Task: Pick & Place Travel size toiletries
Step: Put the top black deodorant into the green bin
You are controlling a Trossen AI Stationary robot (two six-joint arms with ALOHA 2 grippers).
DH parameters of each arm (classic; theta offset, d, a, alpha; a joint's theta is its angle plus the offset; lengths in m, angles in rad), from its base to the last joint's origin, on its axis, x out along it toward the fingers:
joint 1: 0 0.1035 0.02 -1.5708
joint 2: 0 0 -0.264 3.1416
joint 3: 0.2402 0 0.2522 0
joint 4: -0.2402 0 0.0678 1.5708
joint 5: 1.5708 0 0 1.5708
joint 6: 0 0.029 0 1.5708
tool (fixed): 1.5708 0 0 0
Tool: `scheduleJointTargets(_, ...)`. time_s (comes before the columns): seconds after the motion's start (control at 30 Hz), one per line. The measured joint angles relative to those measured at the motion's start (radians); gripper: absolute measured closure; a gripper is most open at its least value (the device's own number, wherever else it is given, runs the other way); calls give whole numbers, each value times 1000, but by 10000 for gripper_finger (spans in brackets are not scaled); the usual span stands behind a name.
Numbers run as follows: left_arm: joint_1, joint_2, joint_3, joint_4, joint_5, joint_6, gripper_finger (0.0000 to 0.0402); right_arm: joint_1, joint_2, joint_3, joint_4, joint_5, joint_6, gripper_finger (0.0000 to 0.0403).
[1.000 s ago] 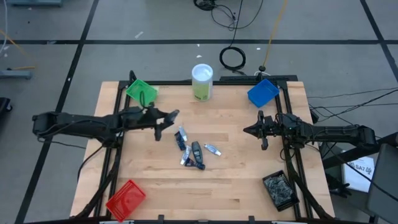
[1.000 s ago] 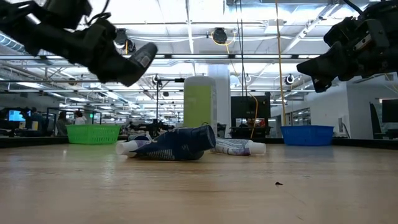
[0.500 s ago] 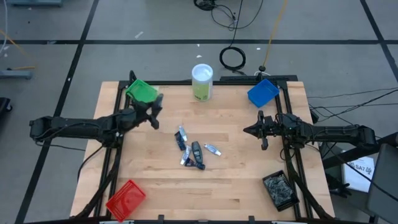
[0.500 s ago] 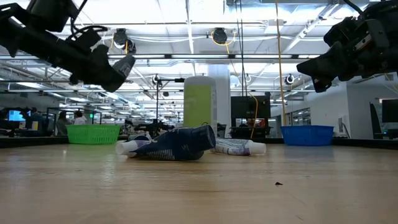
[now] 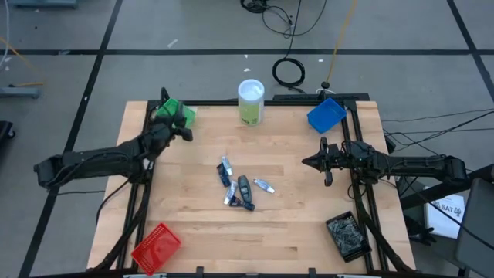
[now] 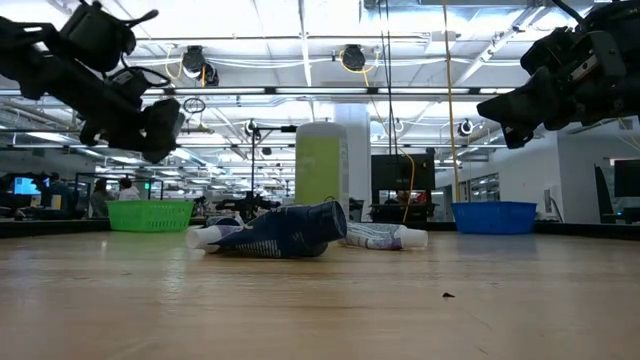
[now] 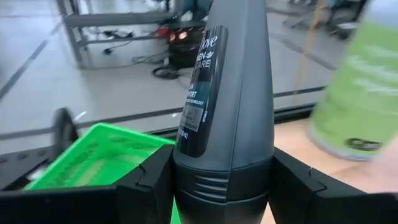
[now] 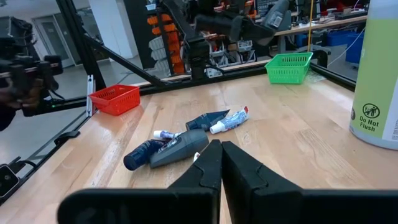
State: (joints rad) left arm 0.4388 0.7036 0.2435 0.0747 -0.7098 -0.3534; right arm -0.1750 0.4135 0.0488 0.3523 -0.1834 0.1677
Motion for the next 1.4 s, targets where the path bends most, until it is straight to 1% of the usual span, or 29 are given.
scheduleJointTargets(0.1,99,3,51,-116,48,-1,220,0,0,0,0,0,0,403)
scheduleJointTargets(0.33,310,5,235,-486,238,-8,220,0,0,0,-2,0,-1,403)
scheduleJointTargets(0.47,407,36,282,-601,308,3,220,0,0,0,-2,0,-4,403)
scheduleJointTargets(0.6,480,106,284,-614,343,-16,220,0,0,0,-2,0,-4,403)
scheduleJointTargets(0.73,512,198,284,-542,341,-24,220,0,0,0,0,0,-4,403)
scheduleJointTargets(0.8,503,229,284,-538,295,-42,219,0,0,0,1,0,-4,403)
scheduleJointTargets(0.9,473,265,284,-536,234,-49,208,0,0,0,1,0,-4,403)
scheduleJointTargets(0.97,463,273,284,-536,234,-66,204,0,0,0,1,1,-4,403)
scheduleJointTargets(1.2,456,279,284,-499,238,-123,210,0,0,0,1,3,-7,403)
scheduleJointTargets(1.4,434,292,284,-463,241,-176,185,0,0,0,1,3,-8,403)
